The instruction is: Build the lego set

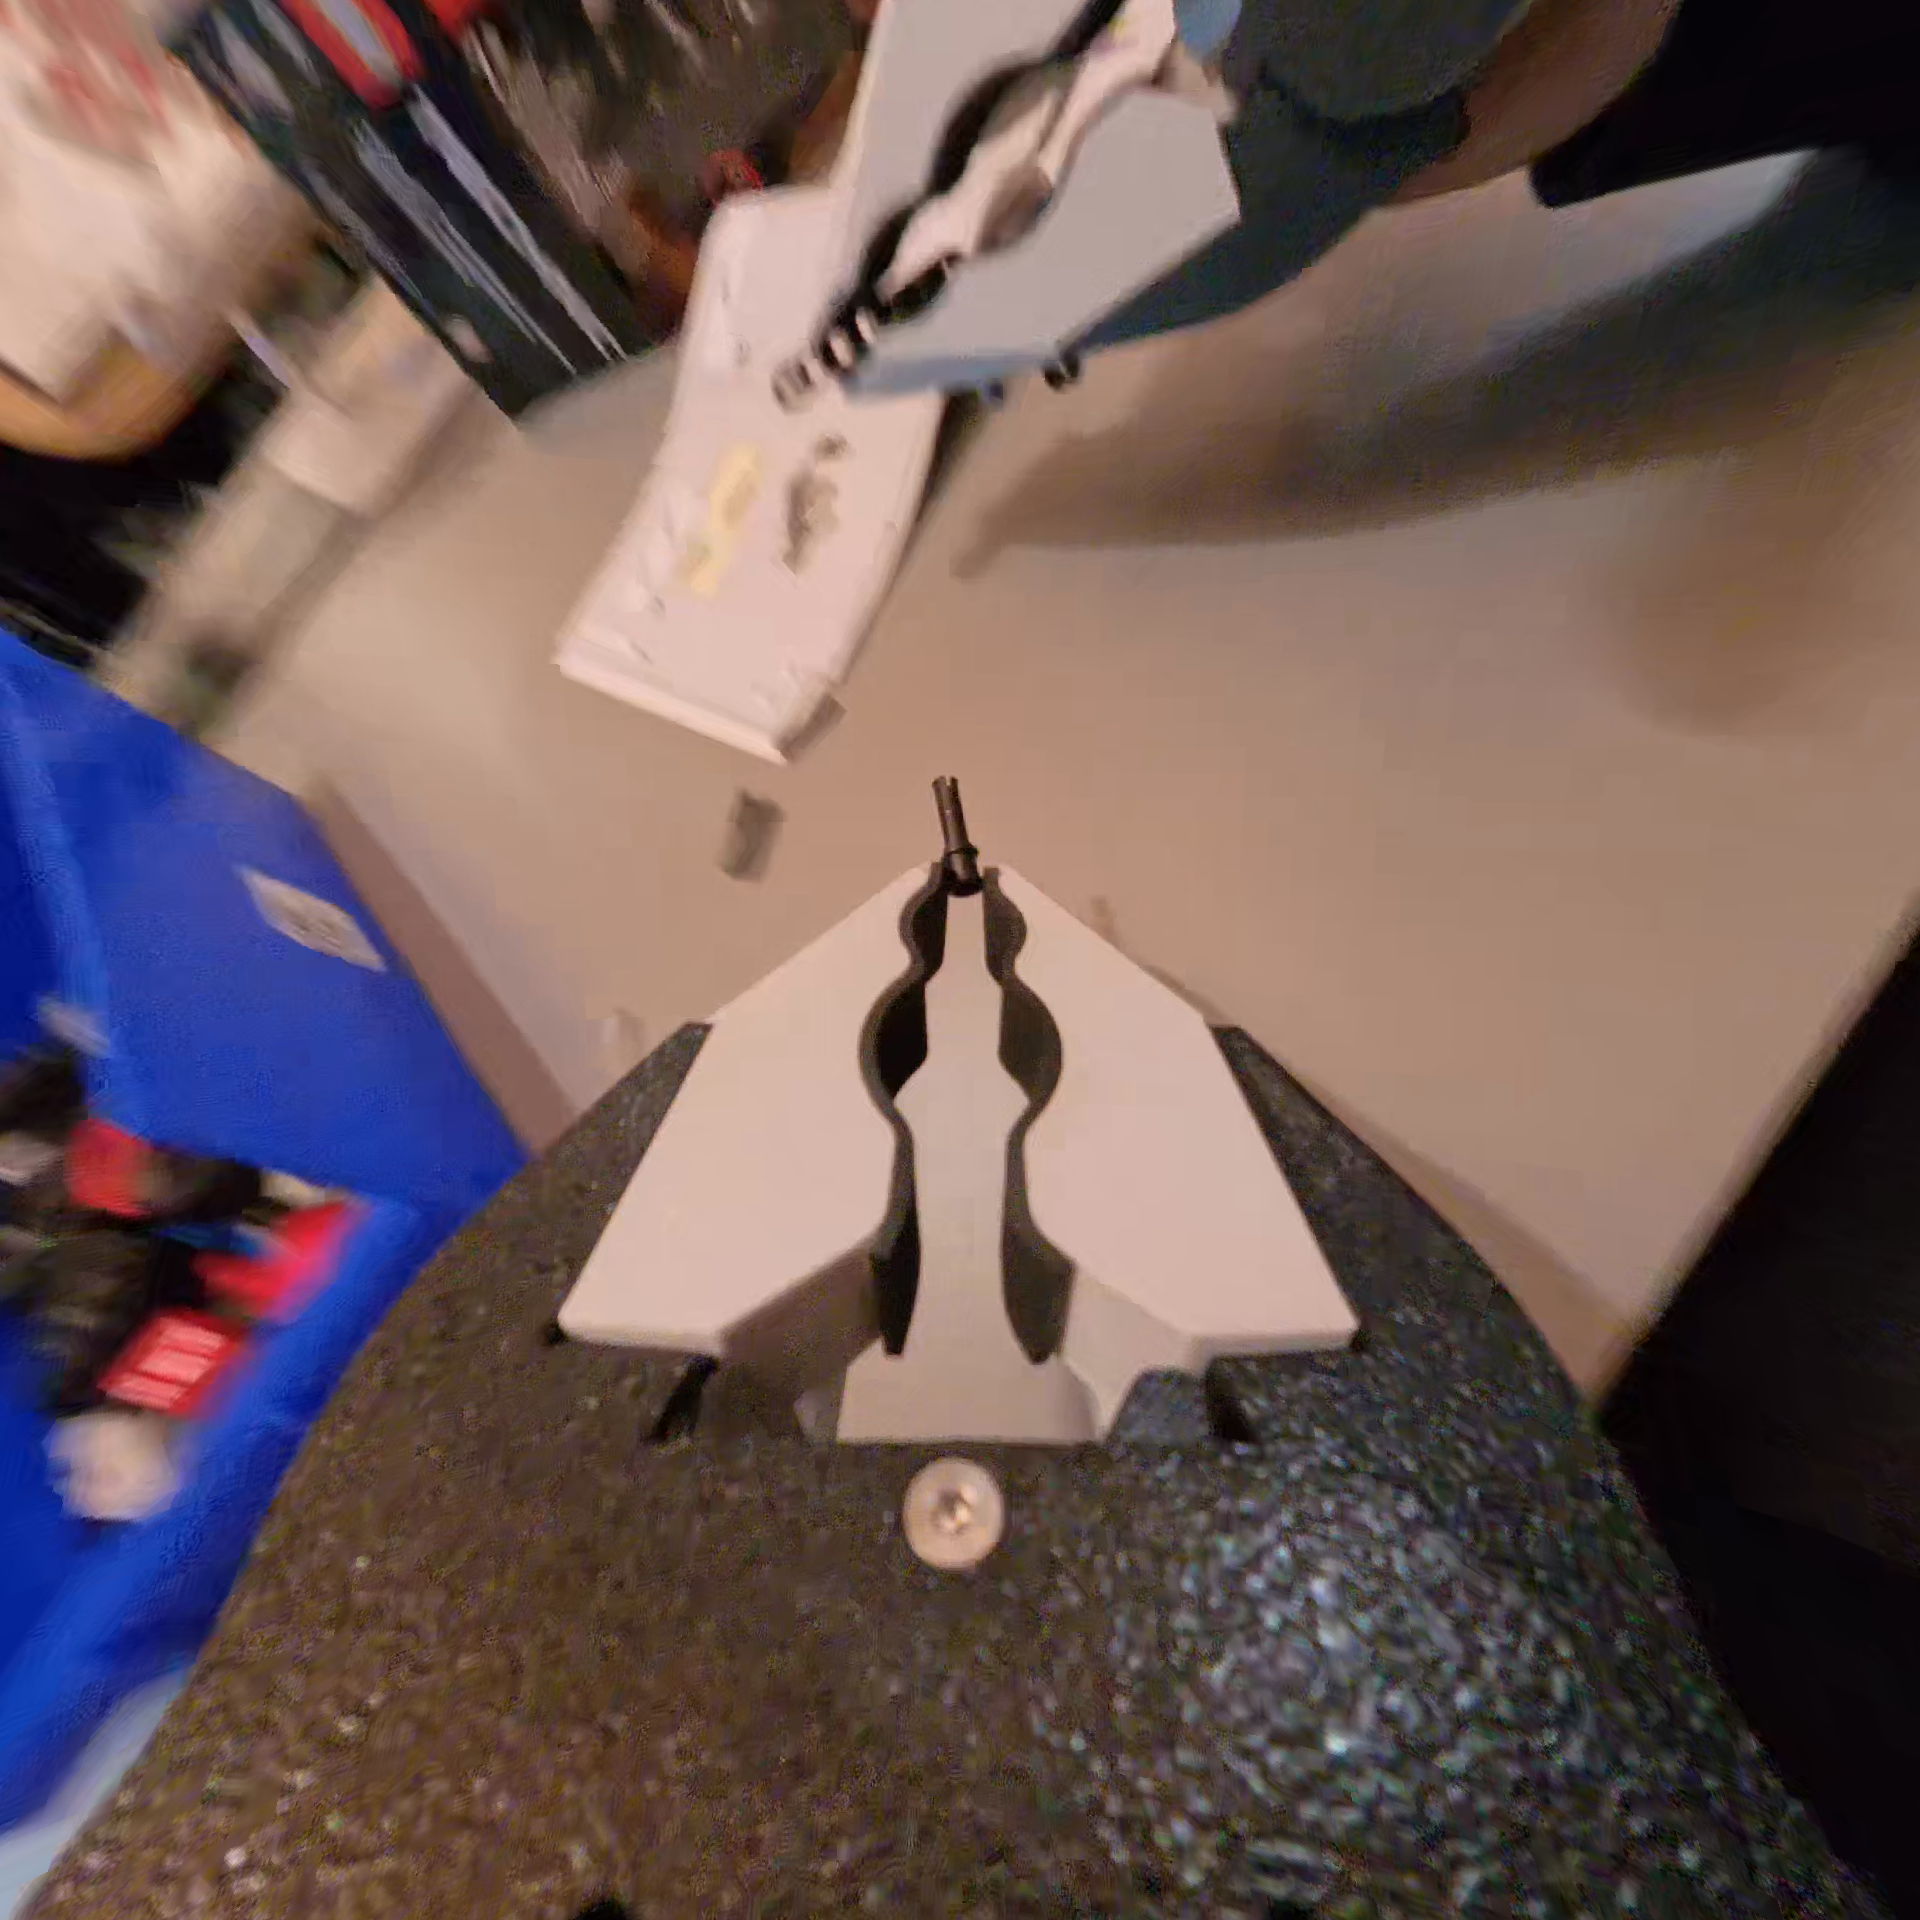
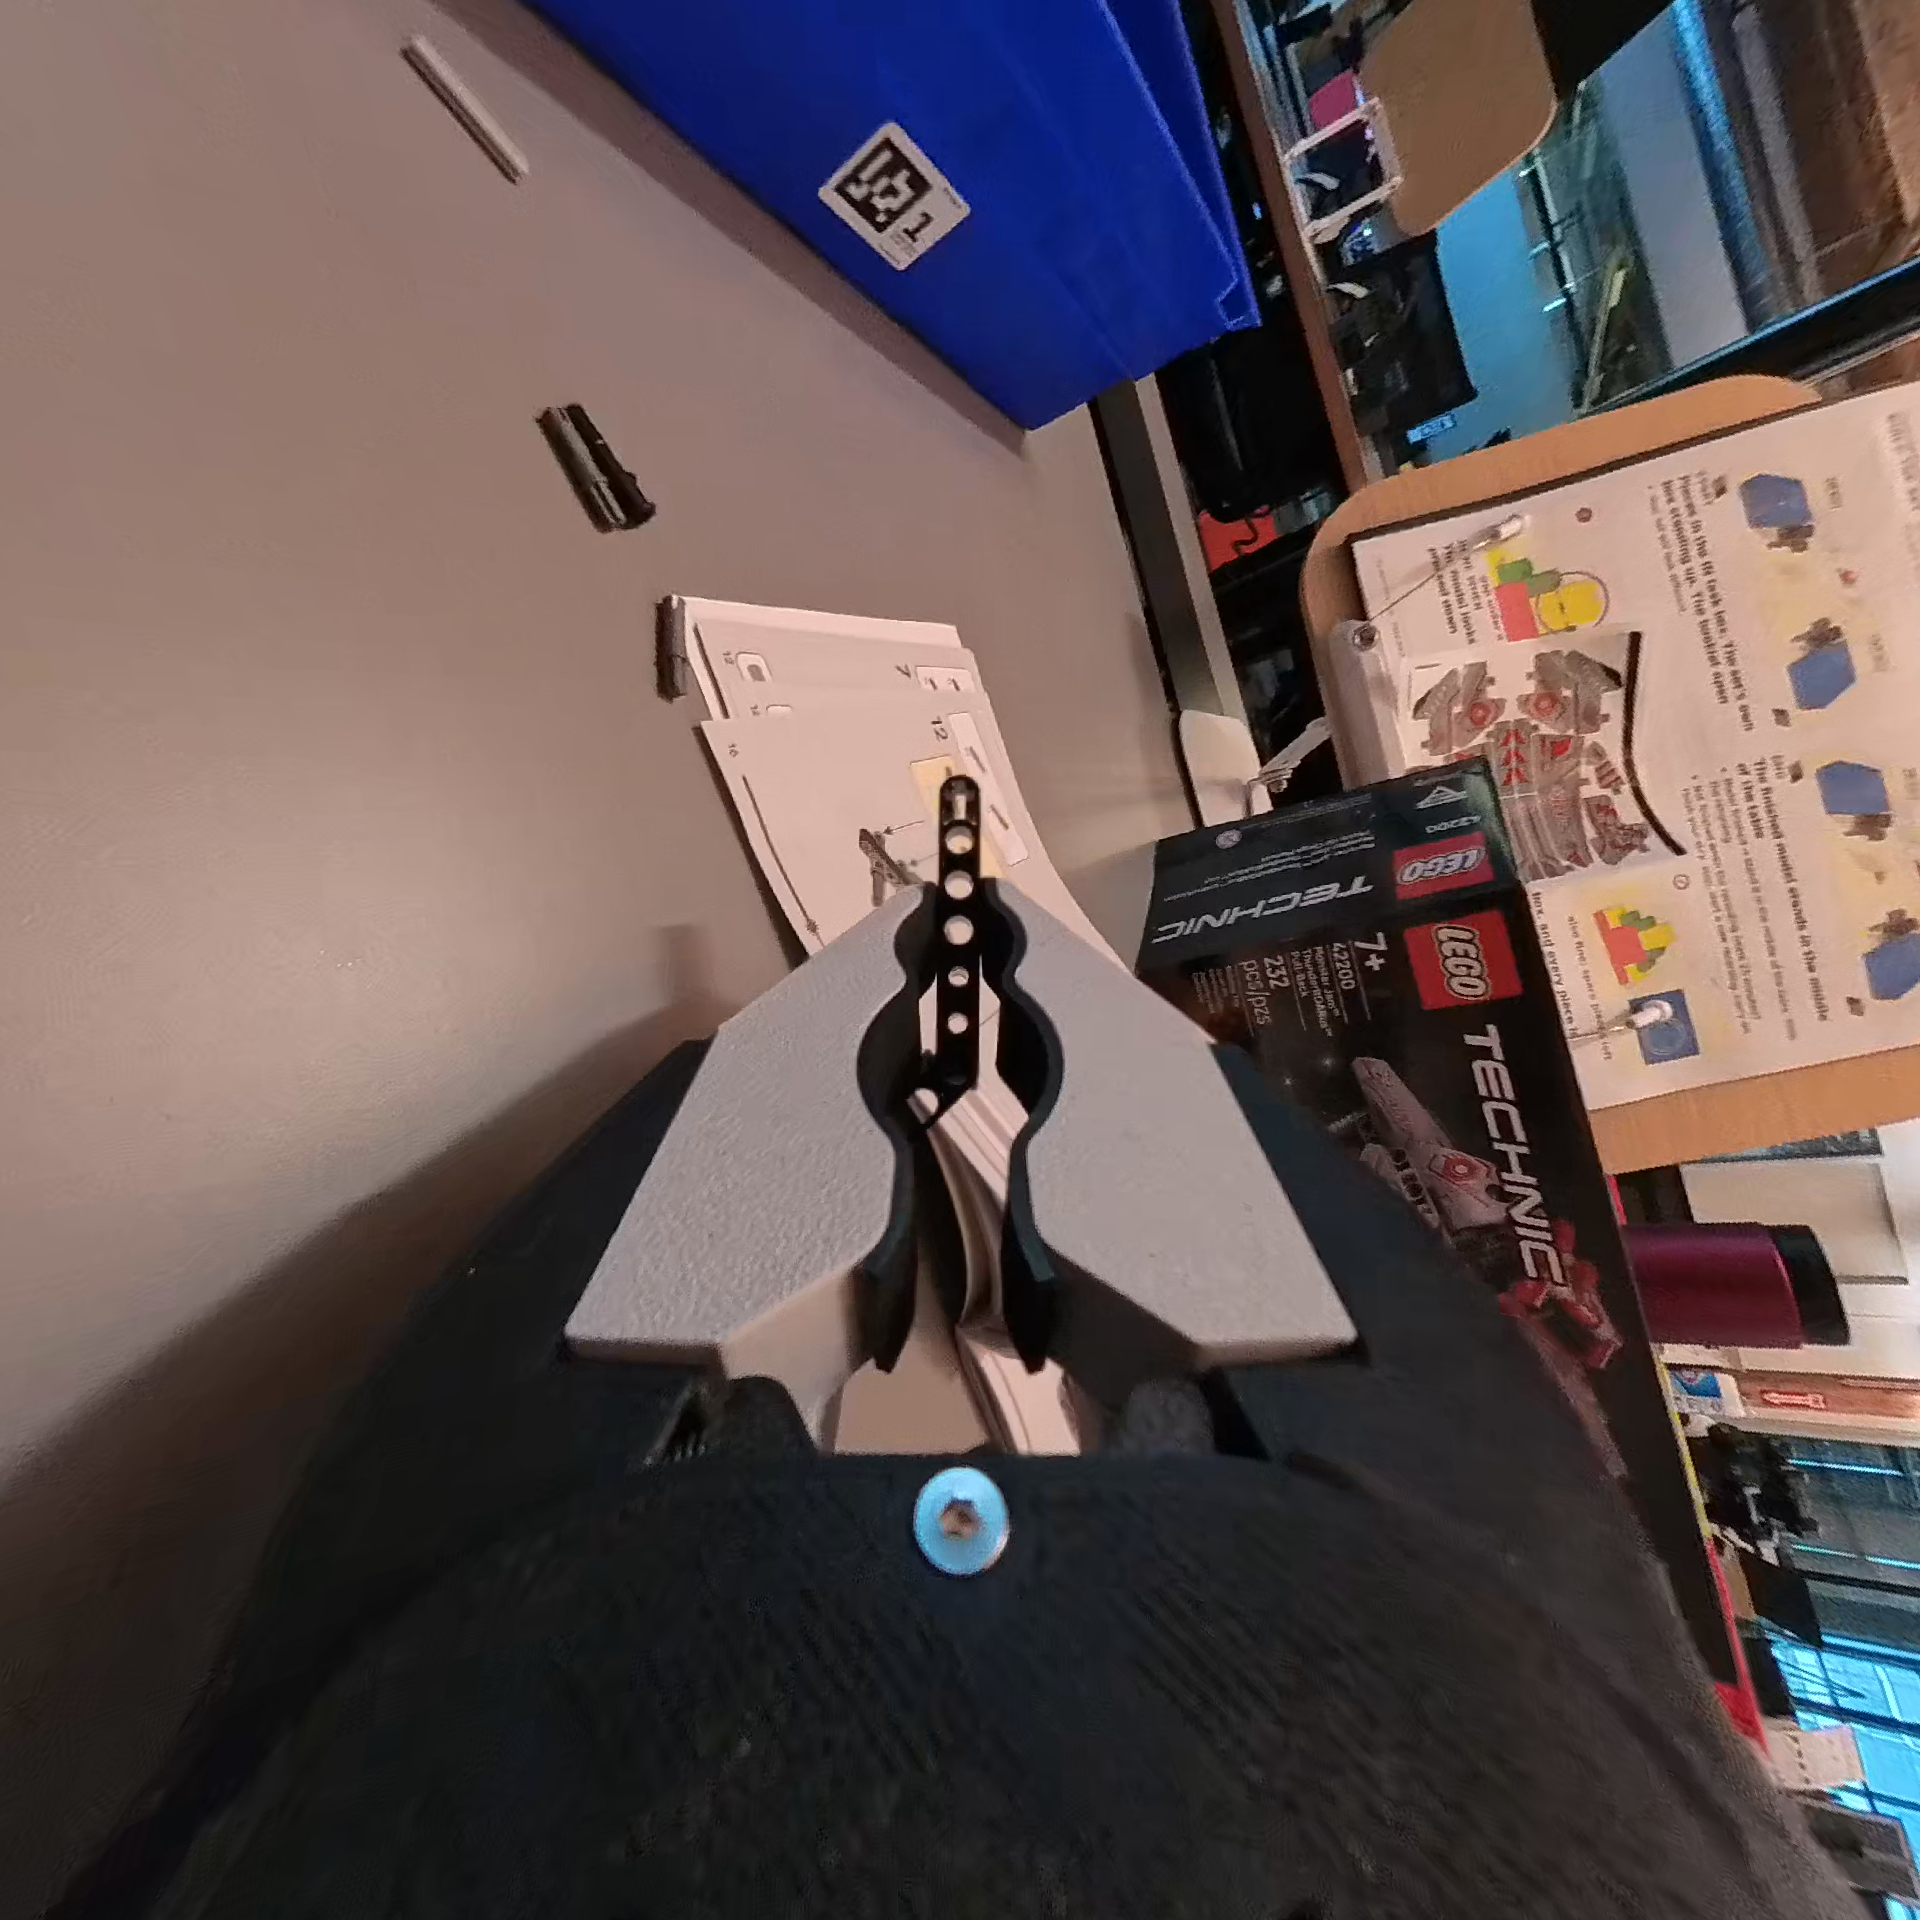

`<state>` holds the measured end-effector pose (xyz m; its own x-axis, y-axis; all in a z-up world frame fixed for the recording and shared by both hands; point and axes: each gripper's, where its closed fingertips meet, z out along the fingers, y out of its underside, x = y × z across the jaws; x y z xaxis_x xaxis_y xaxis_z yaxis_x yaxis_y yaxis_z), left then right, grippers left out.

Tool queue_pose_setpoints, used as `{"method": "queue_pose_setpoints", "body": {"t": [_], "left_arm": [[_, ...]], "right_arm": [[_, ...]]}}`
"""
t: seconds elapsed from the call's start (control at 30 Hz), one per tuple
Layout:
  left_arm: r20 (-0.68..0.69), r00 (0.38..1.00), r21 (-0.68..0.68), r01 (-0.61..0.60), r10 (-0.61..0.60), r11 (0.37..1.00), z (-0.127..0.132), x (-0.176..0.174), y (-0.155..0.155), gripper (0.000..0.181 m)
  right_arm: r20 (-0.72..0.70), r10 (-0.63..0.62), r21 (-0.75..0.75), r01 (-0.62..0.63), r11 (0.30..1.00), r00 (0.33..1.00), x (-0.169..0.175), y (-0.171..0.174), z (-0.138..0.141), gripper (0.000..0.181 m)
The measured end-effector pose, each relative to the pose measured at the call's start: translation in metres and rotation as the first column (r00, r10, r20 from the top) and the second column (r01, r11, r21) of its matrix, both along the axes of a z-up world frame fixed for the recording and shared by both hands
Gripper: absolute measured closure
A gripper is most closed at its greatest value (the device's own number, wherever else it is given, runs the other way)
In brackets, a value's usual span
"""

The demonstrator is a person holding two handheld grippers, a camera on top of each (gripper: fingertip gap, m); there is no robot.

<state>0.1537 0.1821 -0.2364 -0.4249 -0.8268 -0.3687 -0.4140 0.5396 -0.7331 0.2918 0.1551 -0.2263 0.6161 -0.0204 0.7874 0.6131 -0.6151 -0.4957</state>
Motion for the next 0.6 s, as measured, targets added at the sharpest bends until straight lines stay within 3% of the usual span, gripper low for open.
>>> {"method": "queue_pose_setpoints", "body": {"t": [0.13,0.2,0.3,0.4,0.5,0.6], "left_arm": [[0.166,0.977,0.372,0.062,-0.132,0.926,0.038,0.058,-0.002,0.177],[0.183,0.964,0.406,0.105,-0.194,0.908,0.036,0.088,-0.008,0.177],[0.177,0.95,0.256,0.209,-0.259,0.944,0.032,0.115,-0.03,0.177],[0.171,0.962,-0.029,0.22,-0.212,0.975,0.036,0.128,-0.045,0.178],[0.143,0.981,-0.351,0.173,-0.129,0.92,0.039,0.134,-0.049,0.178],[0.1,0.991,-0.569,0.134,-0.093,0.812,0.04,0.136,-0.045,0.178]], "right_arm": [[0.107,-0.039,0.015,0.038,0.999,0.994,0.009,-0.004,0.01,0.177],[0.174,-0.063,0.001,0.064,0.998,0.983,0.017,-0.009,0.012,0.177],[0.303,-0.091,-0.003,0.096,0.995,0.949,0.031,-0.017,0.019,0.177],[0.408,-0.103,0.058,0.087,0.995,0.907,0.032,-0.02,0.034,0.177],[0.438,-0.12,0.08,0.094,0.992,0.891,0.033,-0.018,0.036,0.177],[0.421,-0.128,0.091,0.098,0.991,0.898,0.032,-0.014,0.035,0.177]]}}
